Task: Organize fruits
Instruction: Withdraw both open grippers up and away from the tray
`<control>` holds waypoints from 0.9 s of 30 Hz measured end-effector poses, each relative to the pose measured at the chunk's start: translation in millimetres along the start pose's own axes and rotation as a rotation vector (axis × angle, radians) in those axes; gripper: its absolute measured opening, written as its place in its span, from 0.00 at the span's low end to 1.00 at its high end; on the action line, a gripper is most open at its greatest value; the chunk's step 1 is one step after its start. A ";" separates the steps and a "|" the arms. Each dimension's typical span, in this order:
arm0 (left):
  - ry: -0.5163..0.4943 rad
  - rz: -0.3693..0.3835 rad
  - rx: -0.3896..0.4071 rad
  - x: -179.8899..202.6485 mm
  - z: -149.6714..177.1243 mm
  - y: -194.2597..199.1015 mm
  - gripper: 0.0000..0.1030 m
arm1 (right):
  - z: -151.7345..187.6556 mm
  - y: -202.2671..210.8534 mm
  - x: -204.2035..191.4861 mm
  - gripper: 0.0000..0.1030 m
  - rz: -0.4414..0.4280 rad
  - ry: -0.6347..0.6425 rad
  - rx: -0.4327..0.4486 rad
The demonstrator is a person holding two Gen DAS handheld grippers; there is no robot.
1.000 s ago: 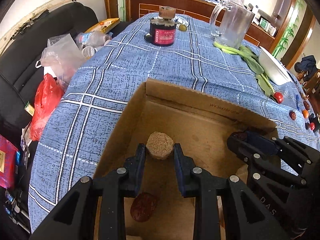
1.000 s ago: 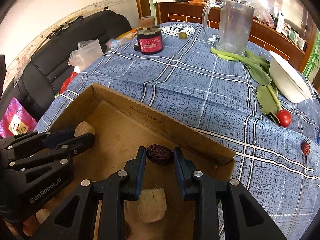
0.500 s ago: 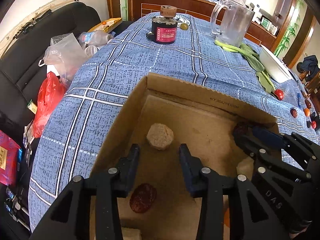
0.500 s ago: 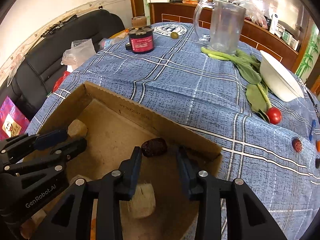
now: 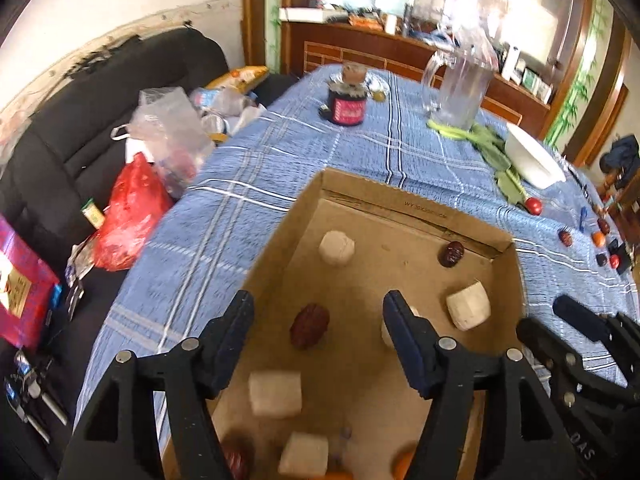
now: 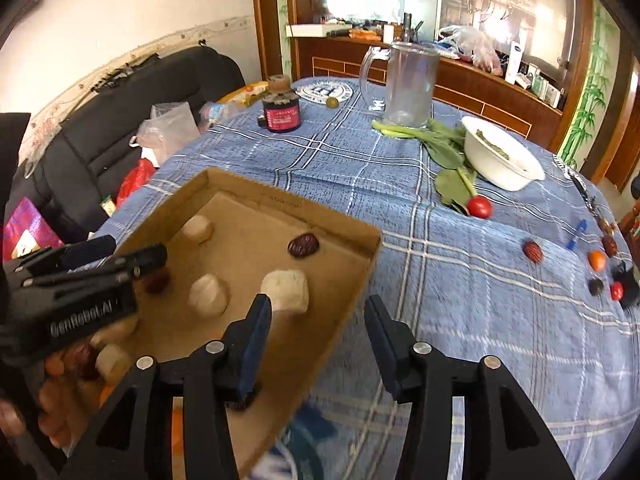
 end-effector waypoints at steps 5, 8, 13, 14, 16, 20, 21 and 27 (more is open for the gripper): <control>0.019 -0.066 0.069 -1.4 28.7 45.9 0.80 | 42.2 39.7 -3.8 0.58 -0.035 0.029 0.009; 0.090 -0.075 0.103 -1.1 58.6 78.1 0.84 | 77.3 62.3 -2.5 0.72 -0.049 0.054 0.013; 0.165 -0.074 0.084 2.3 106.7 106.8 0.93 | 118.2 88.0 -3.8 0.73 -0.080 0.097 0.028; 0.162 -0.063 0.076 5.4 115.9 110.4 0.93 | 124.3 90.9 -4.3 0.73 -0.085 0.100 0.026; 0.133 -0.083 0.056 8.5 133.8 116.2 0.93 | 135.4 95.5 -5.9 0.73 -0.091 0.106 0.020; 0.092 -0.088 0.015 10.9 155.1 118.0 0.93 | 151.4 105.0 -9.4 0.73 -0.093 0.097 0.011; 0.086 -0.093 0.005 9.5 158.6 116.0 0.93 | 153.5 107.4 -9.6 0.74 -0.089 0.095 0.016; 0.046 -0.067 0.089 2.9 158.7 127.3 0.93 | 157.5 108.9 -8.9 0.75 -0.031 0.035 0.021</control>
Point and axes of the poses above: each gripper's, at about its wrist camera, not at the fingertips, and y roughly against the way its jaws point, x to its right, z to its underside, the point moved 10 cm from there along -y, roughly the way its jaws point, and after that the axes turned 7 degrees about -y, right-handed, at the moved point
